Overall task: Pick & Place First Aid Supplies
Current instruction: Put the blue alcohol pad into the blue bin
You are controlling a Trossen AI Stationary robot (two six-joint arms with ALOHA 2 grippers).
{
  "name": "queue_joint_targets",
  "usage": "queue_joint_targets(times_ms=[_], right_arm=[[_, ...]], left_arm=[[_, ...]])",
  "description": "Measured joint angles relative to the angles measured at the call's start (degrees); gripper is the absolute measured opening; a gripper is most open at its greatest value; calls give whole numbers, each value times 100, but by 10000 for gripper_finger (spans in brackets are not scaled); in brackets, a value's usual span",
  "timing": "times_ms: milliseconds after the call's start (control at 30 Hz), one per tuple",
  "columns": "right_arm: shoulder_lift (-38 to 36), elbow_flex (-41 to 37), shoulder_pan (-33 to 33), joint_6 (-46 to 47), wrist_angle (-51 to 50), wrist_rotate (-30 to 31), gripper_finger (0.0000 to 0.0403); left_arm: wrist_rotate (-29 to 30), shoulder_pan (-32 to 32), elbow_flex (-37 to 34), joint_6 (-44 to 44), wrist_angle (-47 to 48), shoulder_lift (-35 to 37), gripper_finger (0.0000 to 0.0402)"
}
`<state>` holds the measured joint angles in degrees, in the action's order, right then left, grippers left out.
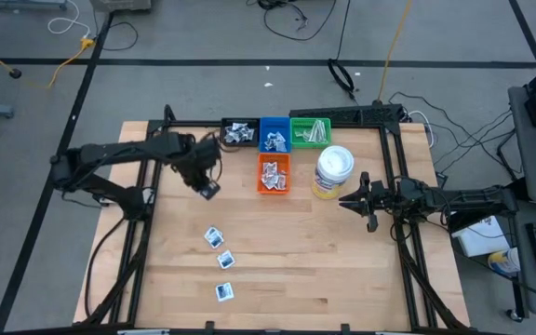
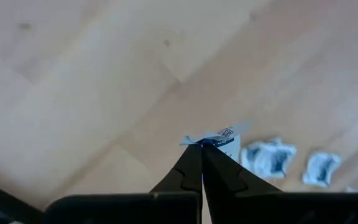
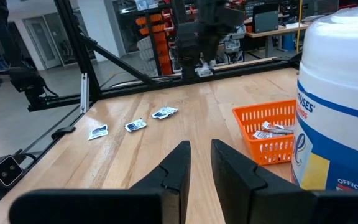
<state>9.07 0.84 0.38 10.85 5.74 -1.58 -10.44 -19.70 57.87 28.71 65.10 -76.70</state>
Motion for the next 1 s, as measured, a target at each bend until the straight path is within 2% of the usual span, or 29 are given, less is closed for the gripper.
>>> queue_joint_targets(times_ms=[100,233,533,800,1000], right_arm=[[1,0,0,0,0,0,59],[-1,-1,-1,0,-2,0,59],[-2,0,-2,0,-1,0,59],[1,0,0,0,-2,0,59],[-2,0,0,0,-2,0,59]], left_arm=[[-4,-458,30,-171,-31,-102,1],[1,-944,585,-593,91,-771,1],[186,-1586,3076,-1344,424,-2674,1],[134,-1629,5484,-1735,538,-4229,0],[150,-1637,6757,-1979,305,-5189,0]])
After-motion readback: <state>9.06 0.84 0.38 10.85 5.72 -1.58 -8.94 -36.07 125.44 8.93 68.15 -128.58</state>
